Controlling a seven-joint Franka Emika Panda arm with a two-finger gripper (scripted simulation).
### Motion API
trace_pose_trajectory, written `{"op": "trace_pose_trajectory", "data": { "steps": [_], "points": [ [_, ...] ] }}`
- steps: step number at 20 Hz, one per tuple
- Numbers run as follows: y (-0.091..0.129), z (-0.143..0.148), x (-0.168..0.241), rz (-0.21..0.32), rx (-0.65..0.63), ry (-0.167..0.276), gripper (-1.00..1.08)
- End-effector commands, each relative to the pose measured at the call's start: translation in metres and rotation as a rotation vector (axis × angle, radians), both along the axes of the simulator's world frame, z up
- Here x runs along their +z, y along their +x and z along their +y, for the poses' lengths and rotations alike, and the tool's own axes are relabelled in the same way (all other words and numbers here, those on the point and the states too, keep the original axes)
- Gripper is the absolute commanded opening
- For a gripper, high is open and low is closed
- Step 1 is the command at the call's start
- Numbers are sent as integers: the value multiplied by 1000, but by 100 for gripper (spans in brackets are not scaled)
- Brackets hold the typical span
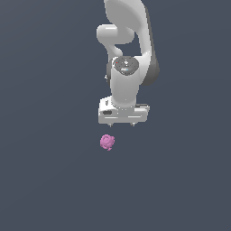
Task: Pick up the object and move it to a goal position.
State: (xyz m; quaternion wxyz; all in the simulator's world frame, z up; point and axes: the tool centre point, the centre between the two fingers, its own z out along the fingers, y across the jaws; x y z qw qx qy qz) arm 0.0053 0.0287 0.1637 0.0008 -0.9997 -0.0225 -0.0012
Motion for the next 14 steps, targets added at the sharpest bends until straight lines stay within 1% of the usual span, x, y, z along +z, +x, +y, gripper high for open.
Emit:
{"op": "trace_pose_trajectory", "data": {
  "steps": [1,9,14],
  "points": [
    [0,0,0,0,0,0,100],
    [0,-14,6,-4,-16,5,100],
    [0,-14,6,-4,-17,6,100]
  ]
}}
